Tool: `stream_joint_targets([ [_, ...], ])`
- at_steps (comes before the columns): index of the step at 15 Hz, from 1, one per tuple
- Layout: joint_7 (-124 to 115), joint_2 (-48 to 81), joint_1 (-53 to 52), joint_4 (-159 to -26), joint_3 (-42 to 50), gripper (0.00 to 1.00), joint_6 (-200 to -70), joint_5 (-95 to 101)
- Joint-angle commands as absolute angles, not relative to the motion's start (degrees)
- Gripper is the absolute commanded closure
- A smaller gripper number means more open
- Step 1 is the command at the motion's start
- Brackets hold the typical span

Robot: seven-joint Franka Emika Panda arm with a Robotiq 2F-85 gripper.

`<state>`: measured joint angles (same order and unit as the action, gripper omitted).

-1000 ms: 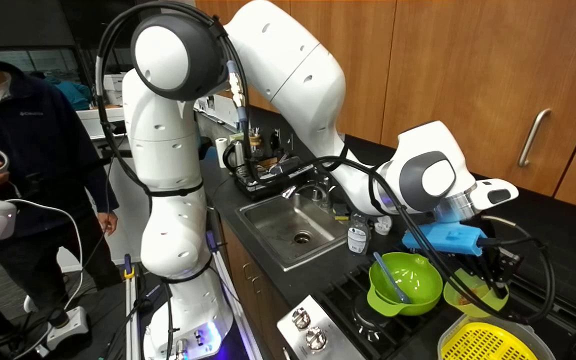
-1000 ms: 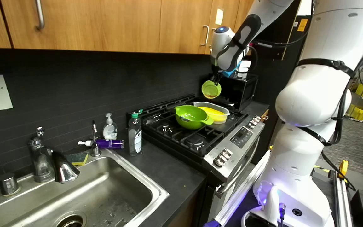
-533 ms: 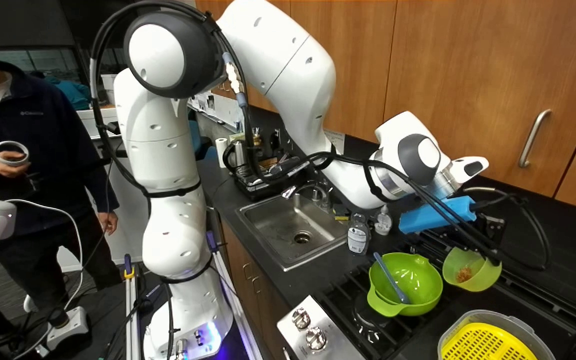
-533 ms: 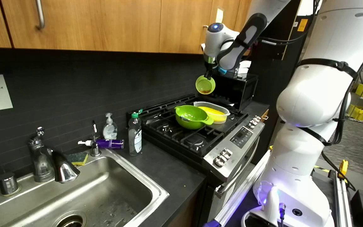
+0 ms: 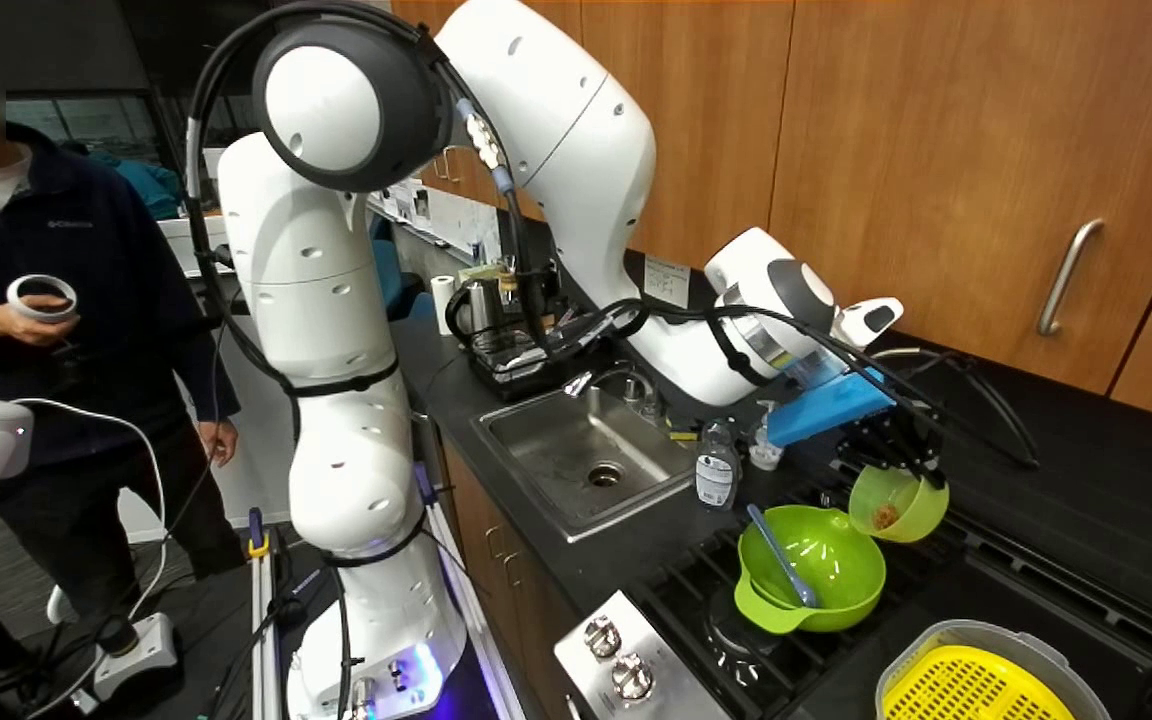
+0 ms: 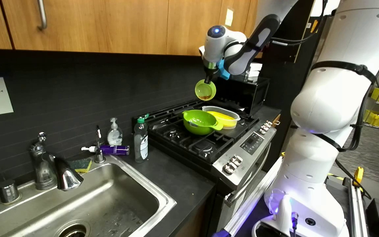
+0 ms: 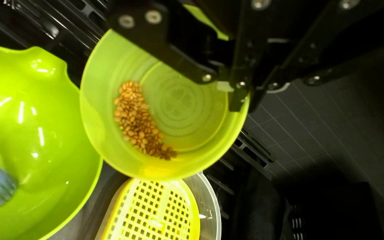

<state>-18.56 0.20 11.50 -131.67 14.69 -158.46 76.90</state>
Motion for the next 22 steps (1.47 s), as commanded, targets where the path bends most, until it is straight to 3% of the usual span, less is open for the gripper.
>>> stream_joint_targets([
  [1, -23.7, -2.2, 9.8, -133.4, 12.8, 0.99, -154.9, 82.6],
  [9, -30.0, -1.5, 6.7, -133.9, 8.2, 0.99, -146.8, 85.1],
  [22, -44.3, -1.4, 8.4, -135.1, 8.7, 0.99, -145.6, 93.8],
])
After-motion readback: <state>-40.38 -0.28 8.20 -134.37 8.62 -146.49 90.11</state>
